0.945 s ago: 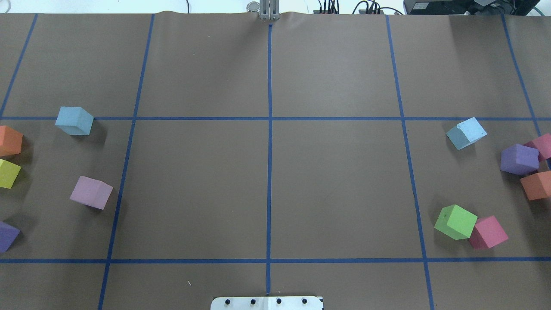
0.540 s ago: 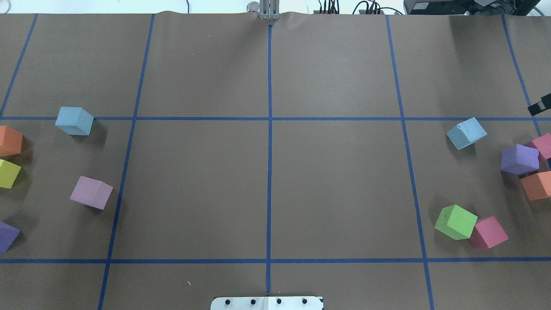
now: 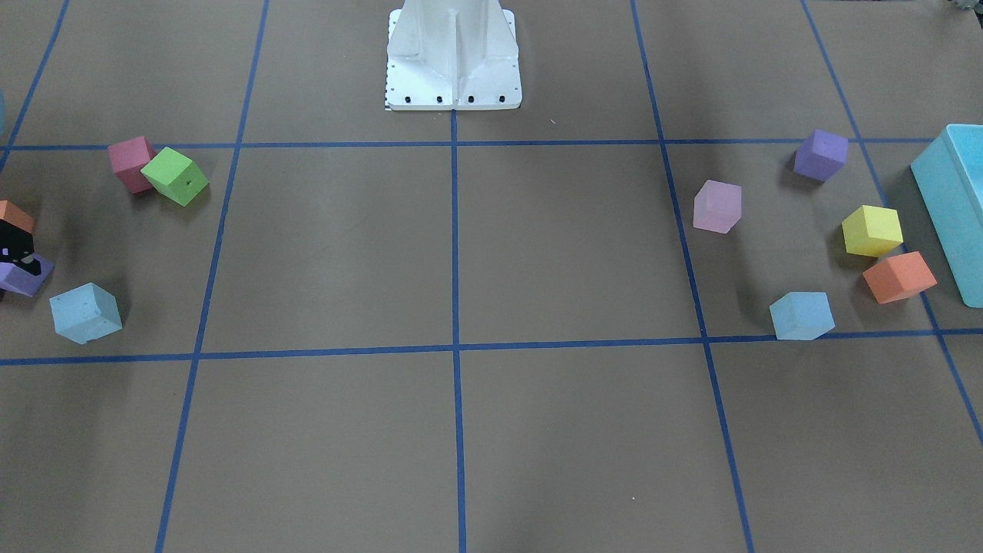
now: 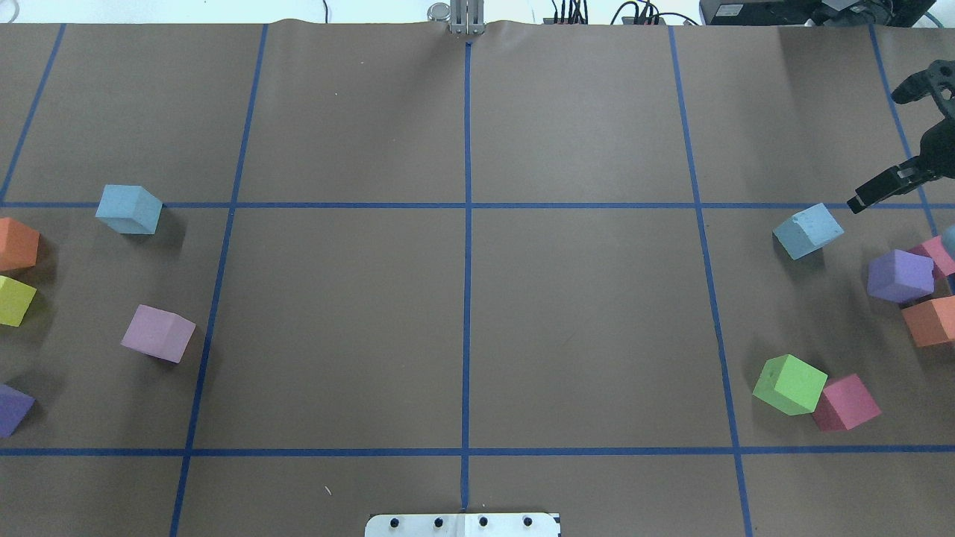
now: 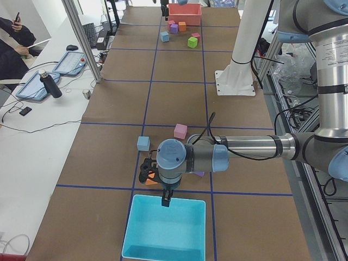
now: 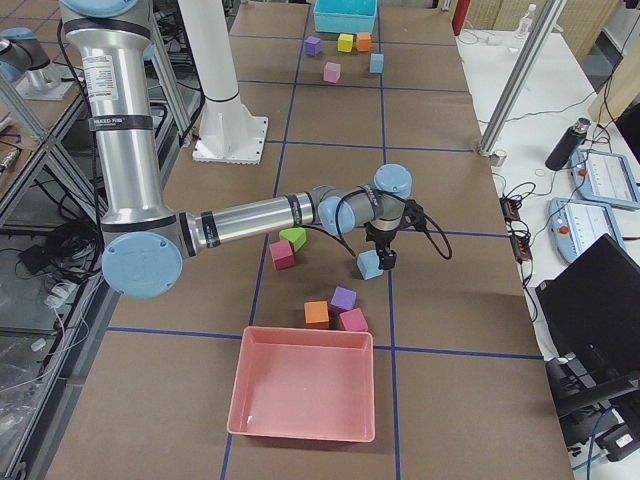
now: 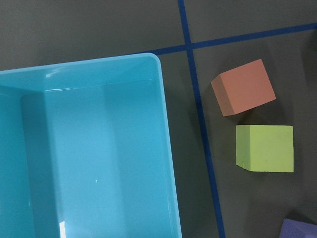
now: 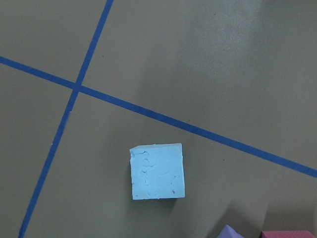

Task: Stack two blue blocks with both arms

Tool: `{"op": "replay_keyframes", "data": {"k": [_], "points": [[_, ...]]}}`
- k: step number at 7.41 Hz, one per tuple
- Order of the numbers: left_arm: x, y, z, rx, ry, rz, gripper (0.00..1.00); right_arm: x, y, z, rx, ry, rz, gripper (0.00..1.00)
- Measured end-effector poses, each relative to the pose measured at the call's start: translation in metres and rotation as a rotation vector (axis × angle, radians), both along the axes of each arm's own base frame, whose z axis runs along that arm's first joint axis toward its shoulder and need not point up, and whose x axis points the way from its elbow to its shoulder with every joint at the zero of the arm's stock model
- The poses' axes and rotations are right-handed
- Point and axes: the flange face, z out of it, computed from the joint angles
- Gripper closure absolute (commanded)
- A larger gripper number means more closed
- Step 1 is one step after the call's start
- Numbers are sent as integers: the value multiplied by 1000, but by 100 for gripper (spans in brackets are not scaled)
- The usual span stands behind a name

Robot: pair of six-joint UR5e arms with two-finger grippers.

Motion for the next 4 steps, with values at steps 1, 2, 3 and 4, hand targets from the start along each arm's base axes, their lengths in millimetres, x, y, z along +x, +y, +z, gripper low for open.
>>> {"op": "replay_keyframes", "data": {"k": [1,2,3,4], "points": [[0,0,0,-1,0,0,2,-17,-1,9,-4,-10,24,0],[0,1,0,-1,0,0,2,-35,-1,9,-16,-12,51,0],[0,1,1,-1,0,0,2,-50,0,8,-23,-5,65,0],[0,1,1,-2,0,0,2,-60,2,10,-25,10,68,0]]}}
